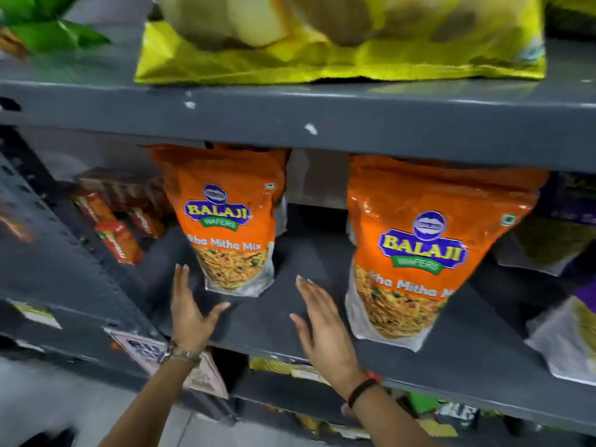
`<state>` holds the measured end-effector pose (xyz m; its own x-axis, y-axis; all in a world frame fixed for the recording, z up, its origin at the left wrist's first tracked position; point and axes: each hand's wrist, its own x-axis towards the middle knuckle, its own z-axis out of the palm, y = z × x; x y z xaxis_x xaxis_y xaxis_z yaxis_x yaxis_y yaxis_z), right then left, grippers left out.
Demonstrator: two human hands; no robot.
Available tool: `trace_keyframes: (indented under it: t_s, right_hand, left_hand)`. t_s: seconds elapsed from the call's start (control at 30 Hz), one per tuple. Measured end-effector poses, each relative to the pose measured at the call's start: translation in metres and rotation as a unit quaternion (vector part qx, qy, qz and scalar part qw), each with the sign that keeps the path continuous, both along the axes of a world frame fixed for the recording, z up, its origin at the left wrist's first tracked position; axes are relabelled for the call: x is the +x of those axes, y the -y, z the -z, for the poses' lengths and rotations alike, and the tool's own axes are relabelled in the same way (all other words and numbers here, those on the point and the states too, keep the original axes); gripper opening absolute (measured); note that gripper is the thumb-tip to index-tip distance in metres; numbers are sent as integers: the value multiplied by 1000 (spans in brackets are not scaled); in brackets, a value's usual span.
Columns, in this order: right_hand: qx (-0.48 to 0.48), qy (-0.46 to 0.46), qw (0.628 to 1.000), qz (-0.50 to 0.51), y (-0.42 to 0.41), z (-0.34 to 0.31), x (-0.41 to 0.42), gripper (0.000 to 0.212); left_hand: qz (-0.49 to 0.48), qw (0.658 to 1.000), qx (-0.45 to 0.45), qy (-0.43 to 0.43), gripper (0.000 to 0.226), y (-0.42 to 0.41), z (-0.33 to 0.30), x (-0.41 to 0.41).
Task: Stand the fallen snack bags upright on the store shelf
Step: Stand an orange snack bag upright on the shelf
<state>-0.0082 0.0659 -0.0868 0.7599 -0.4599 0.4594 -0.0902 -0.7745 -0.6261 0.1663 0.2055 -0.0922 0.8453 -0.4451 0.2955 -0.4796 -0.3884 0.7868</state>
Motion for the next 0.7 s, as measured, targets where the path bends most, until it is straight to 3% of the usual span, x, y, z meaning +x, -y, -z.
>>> trace_keyframes:
  t_s: [0.13, 0.23, 0.33, 0.5, 0.7]
  right_hand:
    - [158, -92, 983, -19, -6, 6, 61, 78]
    - [233, -118, 965, -22, 2, 12, 95, 94]
    - [236, -139, 962, 0, 6, 17, 110, 82]
    - [206, -143, 967, 44, 0, 18, 109, 66]
    - [188, -153, 968, 65, -18, 22, 97, 64]
  left_hand:
    - [64, 992, 56, -89, 147, -6, 11, 48]
    - [145, 979, 64, -126, 144, 1, 11, 71]
    - [180, 970, 72, -146, 120, 11, 4, 75]
    - [142, 974, 82, -156, 89, 12, 12, 81]
    - [135, 971, 119, -157, 87, -3, 16, 72]
